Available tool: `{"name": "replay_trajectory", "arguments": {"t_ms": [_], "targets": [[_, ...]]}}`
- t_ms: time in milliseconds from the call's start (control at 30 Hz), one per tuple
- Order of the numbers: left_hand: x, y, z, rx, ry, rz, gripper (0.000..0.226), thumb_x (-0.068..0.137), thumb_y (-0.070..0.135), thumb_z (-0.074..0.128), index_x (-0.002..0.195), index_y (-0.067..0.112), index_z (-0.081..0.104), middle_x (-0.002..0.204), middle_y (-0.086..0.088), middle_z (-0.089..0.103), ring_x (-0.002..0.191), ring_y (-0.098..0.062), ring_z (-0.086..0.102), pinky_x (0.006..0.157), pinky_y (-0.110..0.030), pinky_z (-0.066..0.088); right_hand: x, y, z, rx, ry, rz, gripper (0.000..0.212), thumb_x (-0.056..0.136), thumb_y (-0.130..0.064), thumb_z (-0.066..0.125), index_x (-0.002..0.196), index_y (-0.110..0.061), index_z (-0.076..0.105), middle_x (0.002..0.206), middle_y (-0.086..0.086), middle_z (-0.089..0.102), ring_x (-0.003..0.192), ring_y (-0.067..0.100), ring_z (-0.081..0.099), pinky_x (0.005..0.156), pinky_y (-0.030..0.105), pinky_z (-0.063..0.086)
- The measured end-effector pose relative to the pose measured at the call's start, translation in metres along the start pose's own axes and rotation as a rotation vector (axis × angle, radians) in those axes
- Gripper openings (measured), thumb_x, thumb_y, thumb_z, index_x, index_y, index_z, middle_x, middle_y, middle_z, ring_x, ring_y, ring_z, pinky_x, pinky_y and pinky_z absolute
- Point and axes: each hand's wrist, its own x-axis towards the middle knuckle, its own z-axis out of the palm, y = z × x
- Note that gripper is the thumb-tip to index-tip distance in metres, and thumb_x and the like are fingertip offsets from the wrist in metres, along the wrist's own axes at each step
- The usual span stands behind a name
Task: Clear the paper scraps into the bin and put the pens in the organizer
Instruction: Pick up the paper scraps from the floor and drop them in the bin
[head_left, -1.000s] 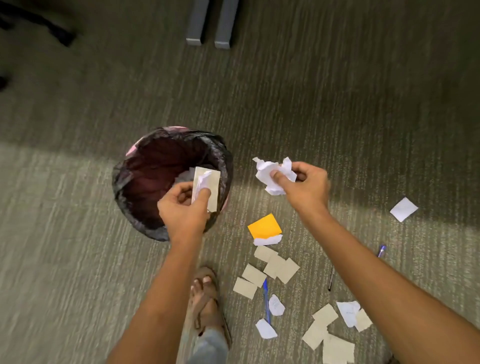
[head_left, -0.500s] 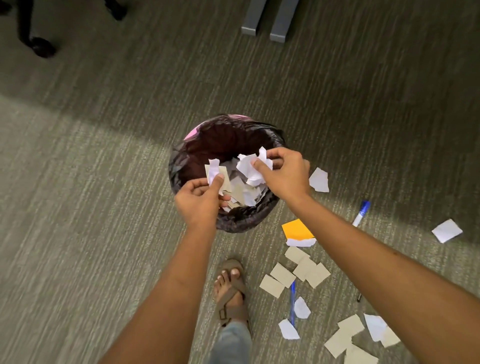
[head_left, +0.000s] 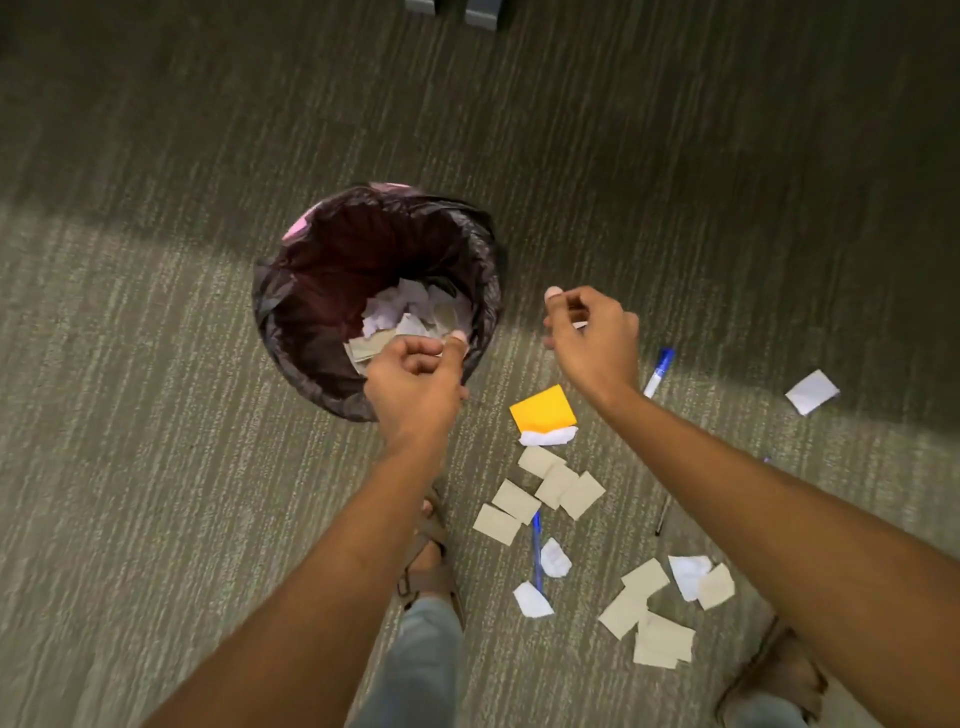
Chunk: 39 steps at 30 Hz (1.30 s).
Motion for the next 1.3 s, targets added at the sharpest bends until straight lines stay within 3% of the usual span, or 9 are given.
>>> {"name": "replay_trajectory", "arguments": {"t_ms": [167,333,433,633,733,867,967,1100,1300], "targets": [[-0.051,-0.044,0.051,0.194,-0.205,0.024,0.027,0.077,0.030,0.076,0.066,0.019,0.053,0.054,-0.010,0.059,0.055,-0.037,0.065,0.058,-0.048,0.057,-0.013,0.091,-0.059,-0.111,0.035,0.068,0.034,0.098,-0.042,0.051,0.091,-0.014,0.069,0.082,0.003,0.073,0.070,0.023,0.070,0.070,0.043,0.057],[-0.069,-0.107,0.084,0.567,-0.267,0.095,0.021,0.076,0.026,0.074,0.066,0.018,0.057,0.052,0.005,0.057,0.059,-0.020,0.061,0.065,-0.037,0.054,-0.035,0.187,-0.107,-0.283,0.050,0.053,0.026,0.096,-0.034,0.056,0.094,-0.013,0.070,0.084,0.003,0.075,0.058,0.014,0.061,0.062,0.023,0.041],[-0.077,-0.149,0.099,0.729,-0.308,0.079,0.017,0.077,0.021,0.069,0.067,0.019,0.056,0.056,0.004,0.055,0.073,-0.029,0.063,0.066,-0.033,0.049,-0.059,0.248,-0.120,-0.323,0.024,0.052,0.020,0.095,-0.033,0.058,0.091,-0.016,0.067,0.076,0.001,0.073,0.054,0.014,0.060,0.059,0.025,0.040],[-0.074,-0.212,0.122,0.881,-0.364,0.063,0.008,0.079,0.007,0.059,0.085,0.012,0.061,0.079,-0.007,0.067,0.087,-0.034,0.062,0.072,-0.034,0.046,-0.084,0.325,-0.089,-0.311,-0.076,0.048,0.020,0.091,-0.034,0.064,0.102,-0.017,0.064,0.101,-0.002,0.069,0.076,0.022,0.068,0.068,0.039,0.054],[-0.069,-0.238,0.119,1.045,-0.349,0.162,0.014,0.079,0.004,0.055,0.091,0.010,0.059,0.095,-0.013,0.066,0.092,-0.038,0.062,0.073,-0.042,0.051,-0.097,0.348,-0.056,-0.314,-0.100,0.014,0.026,0.088,-0.033,0.067,0.107,-0.016,0.061,0.107,-0.001,0.065,0.065,0.020,0.065,0.069,0.039,0.054],[-0.055,-0.272,0.104,1.322,-0.385,0.274,0.034,0.081,0.003,0.059,0.114,0.007,0.051,0.121,-0.017,0.051,0.111,-0.040,0.053,0.079,-0.047,0.049,-0.108,0.363,-0.010,-0.292,-0.199,0.004,0.042,0.089,-0.032,0.067,0.125,-0.015,0.055,0.127,0.001,0.054,0.075,0.023,0.067,0.075,0.041,0.056],[-0.047,-0.297,0.091,1.649,-0.554,0.565,0.066,0.077,0.015,0.069,0.133,0.008,0.036,0.137,-0.015,0.040,0.127,-0.035,0.038,0.096,-0.047,0.043,-0.112,0.365,0.018,-0.371,-0.295,-0.049,0.056,0.087,-0.033,0.069,0.135,-0.015,0.047,0.138,0.001,0.045,0.084,0.025,0.066,0.074,0.039,0.056],[-0.042,-0.324,0.083,1.751,-0.681,0.762,0.084,0.071,0.022,0.074,0.140,0.010,0.028,0.144,-0.010,0.035,0.130,-0.032,0.036,0.100,-0.044,0.038,-0.113,0.363,0.048,-0.502,-0.394,-0.105,0.074,0.083,-0.035,0.074,0.144,-0.018,0.036,0.146,0.003,0.036,0.106,0.030,0.062,0.080,0.040,0.053],[-0.036,-0.339,0.071,1.703,-0.700,0.826,0.069,0.069,0.016,0.075,0.131,0.016,0.043,0.125,-0.007,0.048,0.117,-0.030,0.044,0.093,-0.041,0.040,-0.110,0.358,0.070,-0.586,-0.298,-0.066,0.072,0.079,-0.036,0.078,0.140,-0.023,0.039,0.133,0.007,0.043,0.093,0.033,0.066,0.072,0.042,0.056]]}}
